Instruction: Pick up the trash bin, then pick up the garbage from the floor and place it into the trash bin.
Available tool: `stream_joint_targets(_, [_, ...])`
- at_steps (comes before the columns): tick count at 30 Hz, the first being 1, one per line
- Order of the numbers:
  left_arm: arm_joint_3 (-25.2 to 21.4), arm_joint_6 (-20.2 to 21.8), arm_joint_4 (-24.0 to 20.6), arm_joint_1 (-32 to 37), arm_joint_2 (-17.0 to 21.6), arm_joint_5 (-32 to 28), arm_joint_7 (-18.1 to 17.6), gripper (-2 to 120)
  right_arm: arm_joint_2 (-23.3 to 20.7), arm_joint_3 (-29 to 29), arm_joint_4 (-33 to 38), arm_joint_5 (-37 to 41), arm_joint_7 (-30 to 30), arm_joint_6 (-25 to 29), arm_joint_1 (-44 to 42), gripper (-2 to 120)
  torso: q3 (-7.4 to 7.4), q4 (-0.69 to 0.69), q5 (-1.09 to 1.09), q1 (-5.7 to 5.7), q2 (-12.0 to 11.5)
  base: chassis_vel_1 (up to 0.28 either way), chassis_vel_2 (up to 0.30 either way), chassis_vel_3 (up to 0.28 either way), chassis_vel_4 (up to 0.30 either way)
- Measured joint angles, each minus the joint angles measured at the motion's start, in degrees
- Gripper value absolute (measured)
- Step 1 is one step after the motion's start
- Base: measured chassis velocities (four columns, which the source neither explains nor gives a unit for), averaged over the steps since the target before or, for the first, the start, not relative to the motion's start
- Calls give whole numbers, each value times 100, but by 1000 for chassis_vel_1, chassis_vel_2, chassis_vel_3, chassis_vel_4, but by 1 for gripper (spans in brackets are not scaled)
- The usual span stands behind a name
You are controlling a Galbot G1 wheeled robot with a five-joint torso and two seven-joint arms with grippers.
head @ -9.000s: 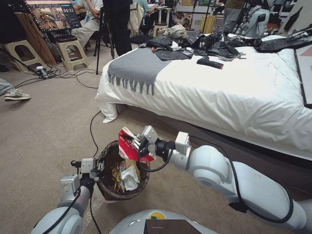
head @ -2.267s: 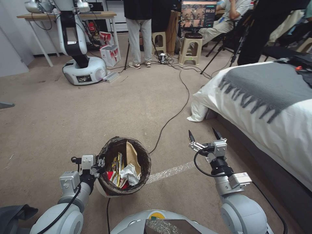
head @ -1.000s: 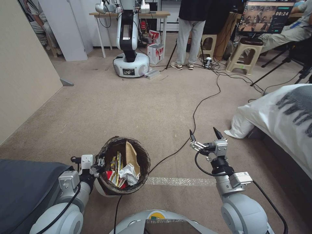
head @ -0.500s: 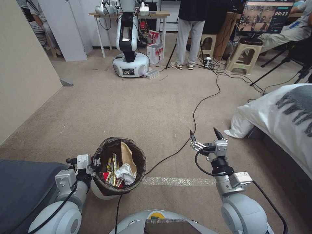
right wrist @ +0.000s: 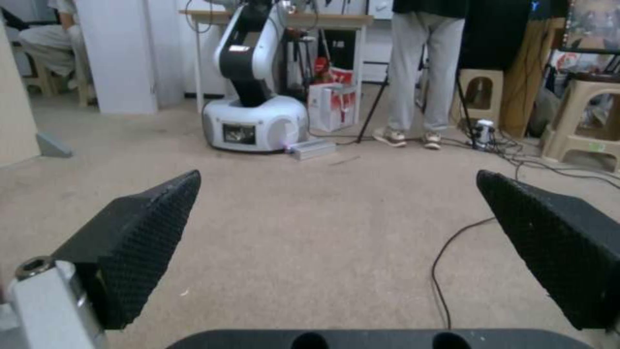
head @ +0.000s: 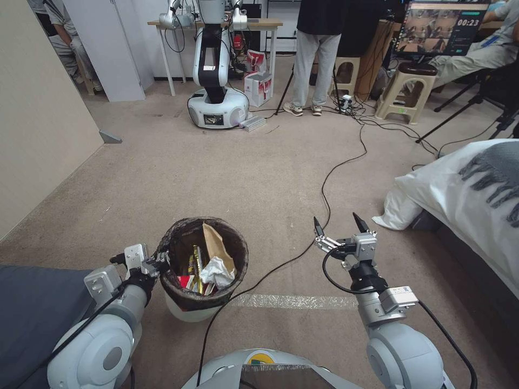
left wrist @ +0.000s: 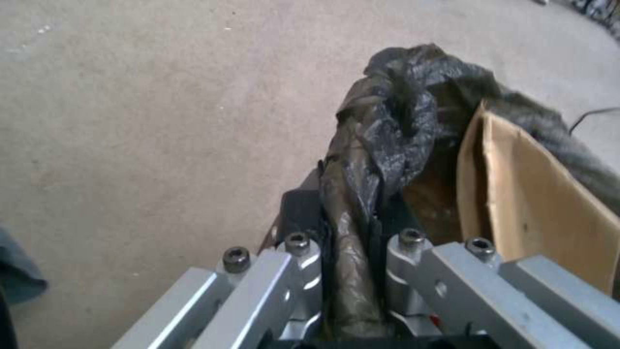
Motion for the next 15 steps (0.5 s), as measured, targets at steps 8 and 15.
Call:
stream_joint_targets(8, [-44,-172,0,-276,49,-343,-238,7,-83,-194,-41,5,75,-99,158,100,0,1,0,0,0,0,0,0,0])
stream_joint_targets(15, [-49,-366,290,-573,145,-388,-216,7,-96,-211,-38,5,95,-112,140,100,0,0,0,0,0,0,0,0,0])
